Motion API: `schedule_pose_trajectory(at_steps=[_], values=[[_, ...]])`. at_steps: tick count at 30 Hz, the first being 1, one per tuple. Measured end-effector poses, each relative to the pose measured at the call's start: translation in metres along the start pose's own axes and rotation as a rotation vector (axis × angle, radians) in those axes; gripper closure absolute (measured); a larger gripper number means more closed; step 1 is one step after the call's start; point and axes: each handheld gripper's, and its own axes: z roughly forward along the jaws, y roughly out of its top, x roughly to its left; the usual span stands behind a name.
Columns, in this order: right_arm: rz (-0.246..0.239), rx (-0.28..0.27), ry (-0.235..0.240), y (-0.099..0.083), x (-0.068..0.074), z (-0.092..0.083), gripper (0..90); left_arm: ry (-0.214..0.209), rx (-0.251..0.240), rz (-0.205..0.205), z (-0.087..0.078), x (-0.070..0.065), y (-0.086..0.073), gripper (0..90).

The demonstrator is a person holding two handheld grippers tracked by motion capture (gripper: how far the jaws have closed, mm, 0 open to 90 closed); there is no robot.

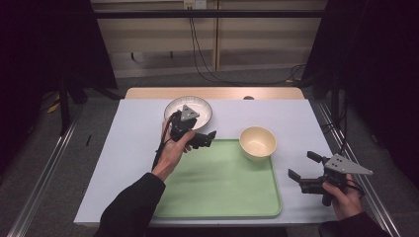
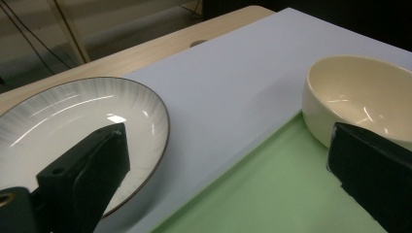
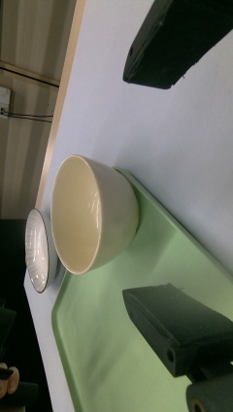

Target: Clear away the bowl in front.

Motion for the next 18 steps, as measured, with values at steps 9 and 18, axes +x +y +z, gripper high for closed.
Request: schedule_pose_trajectory(at_steps=[9,18], values=[[0.002,0.004,-0.003,0.000,0.001,0.000,1.8,0.049,-0.020,-0.027,-0.029,0.006,-0.018,2.0],[0.002,0.004,-0.002,0.000,0.001,0.000,1.8,0.072,-0.041,-0.007,-0.060,0.006,-0.038,2.2]])
